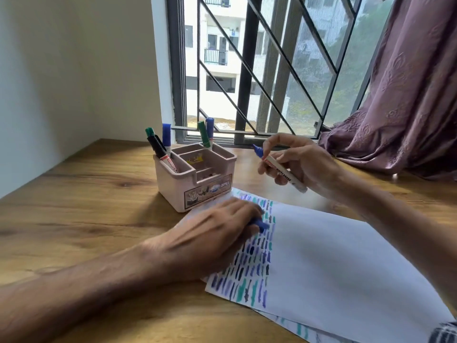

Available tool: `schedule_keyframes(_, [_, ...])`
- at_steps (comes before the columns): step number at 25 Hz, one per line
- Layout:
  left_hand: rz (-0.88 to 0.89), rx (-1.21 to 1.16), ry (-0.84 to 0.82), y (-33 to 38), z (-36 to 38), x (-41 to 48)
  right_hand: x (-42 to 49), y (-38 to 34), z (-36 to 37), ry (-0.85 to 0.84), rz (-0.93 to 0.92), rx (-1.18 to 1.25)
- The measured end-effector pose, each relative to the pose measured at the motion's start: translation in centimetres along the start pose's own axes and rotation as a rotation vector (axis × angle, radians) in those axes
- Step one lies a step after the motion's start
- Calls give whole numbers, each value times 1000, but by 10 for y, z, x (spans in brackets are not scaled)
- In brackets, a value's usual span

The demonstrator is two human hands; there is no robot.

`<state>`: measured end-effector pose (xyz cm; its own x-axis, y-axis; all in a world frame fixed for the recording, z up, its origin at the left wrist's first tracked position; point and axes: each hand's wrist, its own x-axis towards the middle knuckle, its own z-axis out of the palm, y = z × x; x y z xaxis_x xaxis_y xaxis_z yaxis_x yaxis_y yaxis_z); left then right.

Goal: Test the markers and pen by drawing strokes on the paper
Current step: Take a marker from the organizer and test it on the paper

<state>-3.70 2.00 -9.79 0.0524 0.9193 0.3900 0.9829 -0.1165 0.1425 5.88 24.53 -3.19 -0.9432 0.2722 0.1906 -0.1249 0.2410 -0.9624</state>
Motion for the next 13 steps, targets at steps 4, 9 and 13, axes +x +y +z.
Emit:
schedule_keyframes(4, [-25,-5,-98,-8,2,0,-13,8,-16,-16,103,194])
schedule_keyframes(9, [-67,-35,-50,-12,0,-2,-35,49,4,-62,152,116])
schedule_keyframes(13, [-109,-61,-41,-13,-1,-2,-35,53,3,110,89,34])
